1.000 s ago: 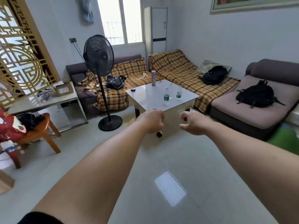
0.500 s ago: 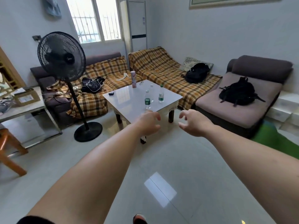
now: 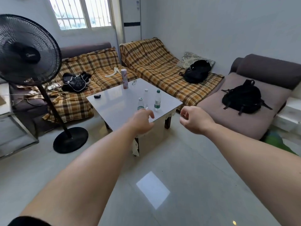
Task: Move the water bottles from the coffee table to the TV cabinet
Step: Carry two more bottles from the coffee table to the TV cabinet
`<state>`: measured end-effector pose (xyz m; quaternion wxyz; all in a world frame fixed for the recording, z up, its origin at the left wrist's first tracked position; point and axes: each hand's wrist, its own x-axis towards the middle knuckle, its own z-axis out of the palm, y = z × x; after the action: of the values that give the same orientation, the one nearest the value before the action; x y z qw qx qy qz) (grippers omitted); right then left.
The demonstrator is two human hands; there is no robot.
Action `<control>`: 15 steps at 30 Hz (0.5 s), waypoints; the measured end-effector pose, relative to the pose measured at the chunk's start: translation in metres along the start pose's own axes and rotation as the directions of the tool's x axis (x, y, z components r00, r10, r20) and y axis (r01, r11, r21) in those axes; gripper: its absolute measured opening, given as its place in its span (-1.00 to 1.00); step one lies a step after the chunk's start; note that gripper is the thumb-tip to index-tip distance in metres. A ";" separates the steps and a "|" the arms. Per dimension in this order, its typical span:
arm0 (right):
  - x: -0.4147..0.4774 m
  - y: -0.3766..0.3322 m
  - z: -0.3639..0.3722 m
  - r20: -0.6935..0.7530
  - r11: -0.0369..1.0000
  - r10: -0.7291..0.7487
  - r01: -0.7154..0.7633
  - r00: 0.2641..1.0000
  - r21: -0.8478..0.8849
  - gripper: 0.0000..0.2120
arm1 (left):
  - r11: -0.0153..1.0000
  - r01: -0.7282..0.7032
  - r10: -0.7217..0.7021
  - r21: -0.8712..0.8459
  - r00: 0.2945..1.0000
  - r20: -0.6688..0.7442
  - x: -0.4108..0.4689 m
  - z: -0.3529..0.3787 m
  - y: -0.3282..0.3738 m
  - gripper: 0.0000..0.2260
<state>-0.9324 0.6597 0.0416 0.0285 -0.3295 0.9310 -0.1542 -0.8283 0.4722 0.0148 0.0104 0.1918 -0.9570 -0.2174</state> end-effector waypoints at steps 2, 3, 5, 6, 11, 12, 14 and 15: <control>0.028 0.008 0.004 0.018 1.000 0.001 -0.001 1.000 -0.003 -0.75 | 1.000 0.002 -0.002 0.001 1.000 0.011 0.028 0.001 -0.001 -0.70; 0.041 0.013 0.007 0.029 1.000 0.002 -0.002 1.000 -0.008 -0.74 | 1.000 0.006 -0.006 -0.001 1.000 0.019 0.041 0.002 0.000 -0.70; 0.067 0.023 0.012 0.057 1.000 0.005 -0.004 0.998 -0.012 -0.71 | 1.000 0.018 -0.018 -0.004 0.999 0.028 0.067 0.007 0.000 -0.69; 0.080 0.029 0.014 0.074 1.000 0.002 -0.001 0.997 -0.011 -0.70 | 1.000 0.021 -0.021 -0.006 0.999 0.030 0.079 0.010 0.000 -0.69; 0.162 0.059 0.019 0.157 0.999 -0.045 0.049 0.987 -0.020 -0.65 | 0.998 0.066 -0.066 0.006 0.997 0.032 0.144 0.021 0.001 -0.71; 0.181 0.065 0.018 0.160 0.998 -0.059 0.063 0.985 -0.021 -0.64 | 0.997 0.080 -0.081 0.009 0.996 0.023 0.159 0.021 0.002 -0.72; 0.219 0.078 0.015 0.171 0.996 -0.085 0.089 0.982 -0.016 -0.63 | 0.992 0.129 -0.129 0.006 0.992 0.008 0.188 0.019 0.006 -0.74; 0.237 0.084 0.013 0.178 0.995 -0.095 0.098 0.979 -0.009 -0.63 | 0.988 0.156 -0.156 0.006 0.988 0.004 0.202 0.017 0.008 -0.73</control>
<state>-1.1658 0.5706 0.0153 0.1009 -0.3869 0.9090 -0.1172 -1.0200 0.4109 -0.0098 -0.0092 0.2654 -0.9397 -0.2154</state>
